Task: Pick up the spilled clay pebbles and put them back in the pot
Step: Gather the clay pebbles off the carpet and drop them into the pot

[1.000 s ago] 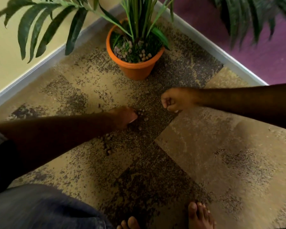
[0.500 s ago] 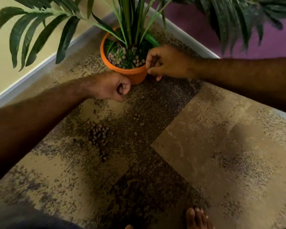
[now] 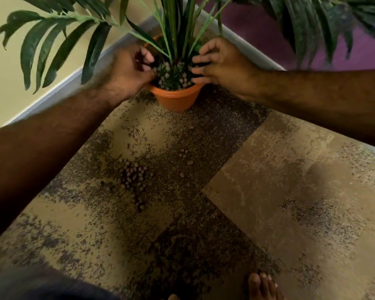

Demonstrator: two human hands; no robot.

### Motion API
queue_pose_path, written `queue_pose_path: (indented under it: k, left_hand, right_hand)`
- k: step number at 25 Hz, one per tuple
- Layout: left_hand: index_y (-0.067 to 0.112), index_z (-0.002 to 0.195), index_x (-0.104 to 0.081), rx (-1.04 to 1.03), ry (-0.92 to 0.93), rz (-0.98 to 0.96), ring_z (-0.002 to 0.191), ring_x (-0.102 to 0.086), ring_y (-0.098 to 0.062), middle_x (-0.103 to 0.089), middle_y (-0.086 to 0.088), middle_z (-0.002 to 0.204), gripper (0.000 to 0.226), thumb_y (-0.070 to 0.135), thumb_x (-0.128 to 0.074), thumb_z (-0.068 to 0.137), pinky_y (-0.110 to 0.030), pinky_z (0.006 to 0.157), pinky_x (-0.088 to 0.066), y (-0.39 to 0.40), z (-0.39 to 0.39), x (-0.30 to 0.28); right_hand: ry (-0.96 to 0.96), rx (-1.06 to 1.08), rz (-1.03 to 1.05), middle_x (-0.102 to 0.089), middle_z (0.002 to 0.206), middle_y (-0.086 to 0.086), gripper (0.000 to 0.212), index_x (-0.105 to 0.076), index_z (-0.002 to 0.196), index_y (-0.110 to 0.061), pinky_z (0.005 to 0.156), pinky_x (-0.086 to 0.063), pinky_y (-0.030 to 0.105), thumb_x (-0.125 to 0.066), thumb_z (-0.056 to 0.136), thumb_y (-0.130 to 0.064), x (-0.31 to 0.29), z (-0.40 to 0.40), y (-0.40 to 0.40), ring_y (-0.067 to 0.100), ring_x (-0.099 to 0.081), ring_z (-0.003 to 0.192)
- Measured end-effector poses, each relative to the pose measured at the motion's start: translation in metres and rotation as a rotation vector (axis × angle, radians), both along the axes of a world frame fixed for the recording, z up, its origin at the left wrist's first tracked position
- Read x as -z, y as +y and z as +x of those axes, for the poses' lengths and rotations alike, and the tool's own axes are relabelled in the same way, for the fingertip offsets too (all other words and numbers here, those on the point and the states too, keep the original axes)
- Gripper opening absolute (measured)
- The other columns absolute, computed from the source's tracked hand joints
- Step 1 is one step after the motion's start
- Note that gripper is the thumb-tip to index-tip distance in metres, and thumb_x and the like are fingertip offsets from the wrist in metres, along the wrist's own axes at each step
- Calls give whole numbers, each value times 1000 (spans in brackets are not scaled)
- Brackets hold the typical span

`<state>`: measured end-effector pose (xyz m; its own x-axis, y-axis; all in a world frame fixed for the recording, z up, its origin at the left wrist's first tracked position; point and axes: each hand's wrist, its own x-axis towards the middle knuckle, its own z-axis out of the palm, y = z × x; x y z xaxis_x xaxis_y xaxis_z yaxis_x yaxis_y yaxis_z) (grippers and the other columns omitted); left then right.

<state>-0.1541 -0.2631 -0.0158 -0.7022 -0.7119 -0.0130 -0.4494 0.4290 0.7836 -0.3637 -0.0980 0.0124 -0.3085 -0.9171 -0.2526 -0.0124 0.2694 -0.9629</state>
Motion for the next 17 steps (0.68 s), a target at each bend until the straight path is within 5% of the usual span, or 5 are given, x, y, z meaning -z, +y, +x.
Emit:
queue_pose_path:
  k: [3, 9, 14, 17]
  left_hand:
    - [54, 87, -57, -87, 6, -35, 80, -66, 1, -65, 17, 83, 35, 25, -71, 74, -26, 70, -57, -3, 0, 5]
    - [22, 98, -51, -127, -15, -255, 69, -45, 3, -50, 9, 85, 7, 22, -55, 92, -7, 62, -40, 11, 27, 23]
    - [29, 97, -47, 268, -451, -243, 79, -53, -12, -52, 5, 93, 19, 38, -63, 91, -24, 64, -41, 7, 78, 55]
    - [26, 118, -45, 430, -788, -214, 91, -56, -16, -55, -2, 113, 46, 58, -60, 89, -31, 74, -49, 21, 96, 86]
  right_hand:
    - [32, 49, -61, -59, 120, 18, 31, -43, 117, -4, 77, -62, 37, -54, 91, 10, 3, -3, 4, 25, -70, 100]
    - [178, -41, 42, -64, 84, 12, 22, -56, 104, -6, 49, -55, 35, -66, 93, -21, 27, -5, 24, 23, -64, 68]
    - [185, -368, 432, -68, 91, 3, 18, -66, 107, -2, 67, -62, 33, -63, 95, -17, 75, 14, 53, 18, -67, 83]
    - [146, -430, 508, -65, 93, 11, 13, -65, 106, 2, 75, -61, 36, -60, 95, -4, 104, 31, 79, 19, -65, 82]
